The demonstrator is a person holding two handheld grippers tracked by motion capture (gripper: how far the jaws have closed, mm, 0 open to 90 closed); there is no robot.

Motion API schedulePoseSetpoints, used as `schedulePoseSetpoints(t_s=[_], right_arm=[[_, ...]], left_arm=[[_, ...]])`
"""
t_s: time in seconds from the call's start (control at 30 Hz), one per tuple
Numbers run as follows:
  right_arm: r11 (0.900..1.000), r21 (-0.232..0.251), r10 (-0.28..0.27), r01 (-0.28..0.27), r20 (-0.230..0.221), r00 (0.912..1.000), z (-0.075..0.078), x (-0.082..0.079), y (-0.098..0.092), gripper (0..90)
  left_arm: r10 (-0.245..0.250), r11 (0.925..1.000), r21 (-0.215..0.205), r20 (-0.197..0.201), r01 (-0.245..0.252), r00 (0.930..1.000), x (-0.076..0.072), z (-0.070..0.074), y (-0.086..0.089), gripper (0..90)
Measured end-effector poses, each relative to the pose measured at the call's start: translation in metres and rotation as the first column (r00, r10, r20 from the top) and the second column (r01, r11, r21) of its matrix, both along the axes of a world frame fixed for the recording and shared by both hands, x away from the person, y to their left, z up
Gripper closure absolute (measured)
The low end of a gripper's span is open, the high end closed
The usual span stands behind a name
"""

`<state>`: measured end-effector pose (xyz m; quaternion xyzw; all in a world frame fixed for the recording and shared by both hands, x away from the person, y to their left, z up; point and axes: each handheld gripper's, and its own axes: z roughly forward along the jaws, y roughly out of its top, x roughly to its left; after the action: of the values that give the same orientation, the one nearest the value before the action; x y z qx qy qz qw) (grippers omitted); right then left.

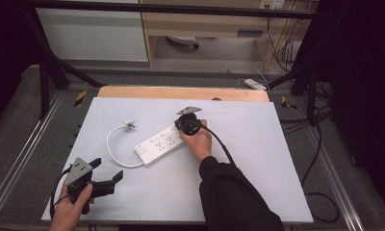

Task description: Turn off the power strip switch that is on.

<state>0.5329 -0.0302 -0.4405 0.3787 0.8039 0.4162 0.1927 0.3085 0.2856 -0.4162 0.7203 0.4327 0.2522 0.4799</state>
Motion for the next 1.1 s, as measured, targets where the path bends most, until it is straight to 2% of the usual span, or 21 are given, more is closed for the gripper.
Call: schedulePoseSetpoints(t_s=[0.1, 0.2, 0.73, 1.1], right_arm=[[1.0, -0.002, -0.003, 0.003, -0.016, 0.9999, 0.002, 0.0, 0.0, 90.0], [1.0, -0.015, 0.014, -0.014, -0.007, 0.9999, 0.003, -0.002, 0.0, 90.0], [0.999, 0.039, 0.008, -0.008, -0.004, 1.0, 0.017, -0.002, -0.005, 90.0], [0.999, 0.044, 0.008, -0.008, -0.002, 1.0, 0.026, -0.003, -0.011, 89.6]], left_arm=[[-0.001, 1.0, 0.001, 0.001, 0.001, 1.0, 0.0, 0.0, 0.0, 5.8], [-0.001, 1.0, 0.0, 0.001, 0.001, 1.0, 0.0, 0.0, 0.0, 5.8], [-0.002, 1.0, -0.002, 0.001, 0.002, 1.0, 0.0, 0.0, 0.0, 5.8], [-0.001, 1.0, -0.008, -0.002, 0.001, 1.0, 0.0, 0.0, 0.0, 5.8]])
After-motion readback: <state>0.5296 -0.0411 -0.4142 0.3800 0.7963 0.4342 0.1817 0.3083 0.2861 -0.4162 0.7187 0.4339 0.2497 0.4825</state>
